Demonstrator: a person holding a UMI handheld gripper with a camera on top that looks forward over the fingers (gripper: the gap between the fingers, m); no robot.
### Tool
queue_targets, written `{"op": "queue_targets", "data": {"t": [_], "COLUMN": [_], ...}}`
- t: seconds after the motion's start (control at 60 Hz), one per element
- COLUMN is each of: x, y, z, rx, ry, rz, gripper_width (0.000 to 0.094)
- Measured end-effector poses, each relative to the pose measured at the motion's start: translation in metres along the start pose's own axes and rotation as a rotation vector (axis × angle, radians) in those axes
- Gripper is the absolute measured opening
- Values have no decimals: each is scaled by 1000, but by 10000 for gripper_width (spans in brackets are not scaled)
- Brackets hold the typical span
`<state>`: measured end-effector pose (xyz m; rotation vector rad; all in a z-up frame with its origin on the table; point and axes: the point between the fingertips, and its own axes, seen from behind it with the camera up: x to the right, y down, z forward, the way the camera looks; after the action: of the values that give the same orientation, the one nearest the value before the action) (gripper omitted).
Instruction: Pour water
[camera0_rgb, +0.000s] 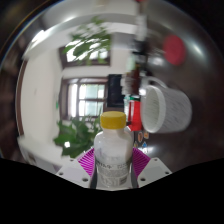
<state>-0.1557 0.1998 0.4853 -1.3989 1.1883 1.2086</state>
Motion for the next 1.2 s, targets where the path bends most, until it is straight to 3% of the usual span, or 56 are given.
{"op": "queue_targets", "data": {"t": [0.117, 0.2, 0.417, 0.633, 0.783, 1.05, 1.2], "x": [-46, -77, -102, -26, 38, 113, 114], "y": [7, -10, -134, -255, -291, -292, -295], "z": [-2, 0, -3, -10, -9, -10, -8], "rx": [-68, -66, 103, 160, 141, 53, 123], "ry": [-27, -15, 173, 411, 508, 531, 460], "rz": [-499, -865, -1435, -1513, -1503, -1447, -1396], "gripper_width": [474, 472, 471, 470, 469, 501, 495]}}
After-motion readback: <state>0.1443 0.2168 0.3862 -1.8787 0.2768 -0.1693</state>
